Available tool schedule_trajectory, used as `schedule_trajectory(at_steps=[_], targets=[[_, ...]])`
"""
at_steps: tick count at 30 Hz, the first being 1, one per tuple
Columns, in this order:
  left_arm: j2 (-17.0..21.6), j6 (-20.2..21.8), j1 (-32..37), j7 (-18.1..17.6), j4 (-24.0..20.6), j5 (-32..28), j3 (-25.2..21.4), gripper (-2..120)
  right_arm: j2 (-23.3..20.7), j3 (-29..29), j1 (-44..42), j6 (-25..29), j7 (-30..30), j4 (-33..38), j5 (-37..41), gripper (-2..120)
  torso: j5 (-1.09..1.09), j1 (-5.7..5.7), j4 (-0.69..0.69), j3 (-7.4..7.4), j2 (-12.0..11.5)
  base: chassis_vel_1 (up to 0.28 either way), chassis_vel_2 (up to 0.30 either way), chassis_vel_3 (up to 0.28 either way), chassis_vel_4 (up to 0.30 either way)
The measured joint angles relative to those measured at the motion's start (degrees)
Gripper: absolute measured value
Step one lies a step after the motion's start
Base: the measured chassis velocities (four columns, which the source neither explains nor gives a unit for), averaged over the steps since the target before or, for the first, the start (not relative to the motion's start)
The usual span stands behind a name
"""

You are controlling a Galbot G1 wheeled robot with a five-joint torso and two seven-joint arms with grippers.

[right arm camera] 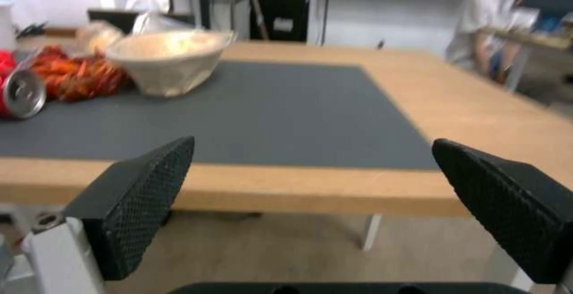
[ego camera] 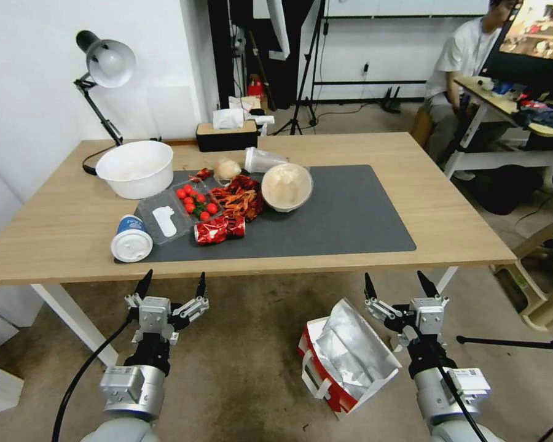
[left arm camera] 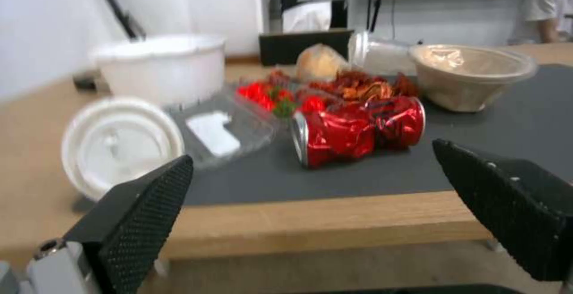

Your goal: Pick up the food delivery bag from the floor and place it on the table.

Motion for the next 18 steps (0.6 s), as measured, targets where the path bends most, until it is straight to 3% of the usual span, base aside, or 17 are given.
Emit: schedule_trajectory(at_steps=[1, 3, 5, 7, 9, 11, 18], targets=[[0.0, 0.0, 0.0, 0.0, 0.0, 0.0, 0.0, 100, 0.0, 0.0, 0.0, 0.0, 0.0, 0.0, 0.0, 100, 0.0, 0.0, 0.0, 0.0, 0.0, 0.0, 0.0, 0.0, 0.0], [1.65, 4.48, -1.32, -4.78, -1.13, -5.41, 2.17, 100, -1.9, -0.98, 1.38, -5.39, 0.0, 0.44, 2.52, 100, 0.0, 0.0, 0.0, 0.0, 0.0, 0.0, 0.0, 0.0, 0.0], [1.92, 5.16, -1.52, -5.51, -1.3, -6.27, 2.5, 100, -2.21, -1.15, 1.59, -6.26, 0.0, 0.51, 2.92, 100, 0.0, 0.0, 0.0, 0.0, 0.0, 0.0, 0.0, 0.0, 0.0], [3.5, 9.5, -2.76, -10.09, -2.41, -11.48, 4.59, 100, -4.37, -2.03, 3.73, -10.43, -0.02, 0.71, 6.39, 100, 0.0, 0.0, 0.0, 0.0, 0.0, 0.0, 0.0, 0.0, 0.0], [3.7, 9.87, -2.91, -10.66, -2.54, -12.26, 4.87, 100, -4.57, -2.07, 4.02, -10.54, -0.02, 0.7, 6.77, 100, 0.0, 0.0, 0.02, 0.0, 0.0, 0.0, 0.0, 0.0, 0.0], [3.95, 5.15, -2.49, -10.49, -1.63, -14.49, 5.16, 100, -4.89, -2.18, 4.61, -10.7, -0.07, 0.59, 7.4, 100, 0.0, 0.01, 0.01, 0.01, 0.0, 0.0, 0.0, 0.0, 0.0], [4.1, -0.87, -1.62, -7.51, -0.38, -15.31, 4.79, 100, -4.89, -2.16, 4.81, -10.26, -0.05, 0.54, 7.0, 100, 0.0, 0.0, 0.0, 0.0, 0.0, 0.0, 0.0, 0.0, 0.0]])
